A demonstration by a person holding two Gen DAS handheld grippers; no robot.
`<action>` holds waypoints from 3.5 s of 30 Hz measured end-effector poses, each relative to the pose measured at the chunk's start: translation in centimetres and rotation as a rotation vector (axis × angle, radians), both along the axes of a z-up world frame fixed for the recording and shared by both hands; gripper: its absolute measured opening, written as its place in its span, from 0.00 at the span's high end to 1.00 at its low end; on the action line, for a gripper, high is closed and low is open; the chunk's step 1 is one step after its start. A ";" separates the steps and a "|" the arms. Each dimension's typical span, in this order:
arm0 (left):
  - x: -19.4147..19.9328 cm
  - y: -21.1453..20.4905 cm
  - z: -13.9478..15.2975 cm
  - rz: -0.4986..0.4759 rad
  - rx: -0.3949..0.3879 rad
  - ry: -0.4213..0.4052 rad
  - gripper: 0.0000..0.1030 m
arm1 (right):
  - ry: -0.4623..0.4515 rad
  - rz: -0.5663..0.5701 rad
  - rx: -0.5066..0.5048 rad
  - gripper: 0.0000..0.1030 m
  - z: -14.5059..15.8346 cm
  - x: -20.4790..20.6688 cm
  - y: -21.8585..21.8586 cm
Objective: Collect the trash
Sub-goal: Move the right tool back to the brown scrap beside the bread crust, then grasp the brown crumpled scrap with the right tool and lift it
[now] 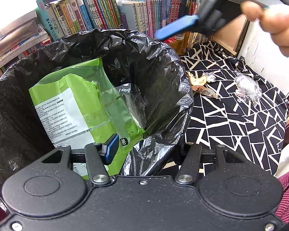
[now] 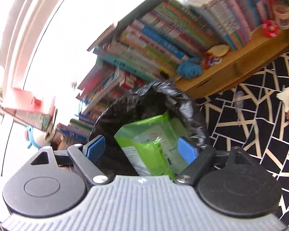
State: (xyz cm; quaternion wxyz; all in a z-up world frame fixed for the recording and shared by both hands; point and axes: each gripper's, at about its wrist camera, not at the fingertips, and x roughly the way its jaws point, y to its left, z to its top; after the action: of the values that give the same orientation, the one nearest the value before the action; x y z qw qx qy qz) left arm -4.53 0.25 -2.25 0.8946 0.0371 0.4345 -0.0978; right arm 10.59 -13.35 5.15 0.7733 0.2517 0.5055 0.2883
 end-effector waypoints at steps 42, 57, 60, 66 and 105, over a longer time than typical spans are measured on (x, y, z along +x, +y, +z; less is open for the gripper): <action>0.1 -0.4 0.0 0.002 0.020 -0.004 0.48 | -0.135 -0.673 -0.303 0.01 -9.6 -1.1 -16.5; 0.1 -0.3 0.0 -0.002 0.017 -0.003 0.49 | -0.036 -0.595 -0.584 0.22 -18.6 2.7 -15.1; 0.1 -0.3 0.0 -0.001 0.016 -0.002 0.49 | -0.031 -0.610 -0.568 0.26 -19.3 3.0 -15.0; 0.1 -0.3 0.0 -0.001 0.016 -0.003 0.49 | -0.143 -0.437 -0.651 0.25 -20.2 4.1 -11.0; 0.1 -0.2 0.0 -0.005 0.011 -0.006 0.49 | 0.087 -0.547 -0.490 0.75 -21.3 5.4 -11.5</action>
State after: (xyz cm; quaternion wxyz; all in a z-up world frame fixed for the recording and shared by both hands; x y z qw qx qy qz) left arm -4.44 0.03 -2.22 0.8954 0.0432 0.4324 -0.0974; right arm 15.99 -24.84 -16.17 0.8369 0.1970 0.5060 -0.0694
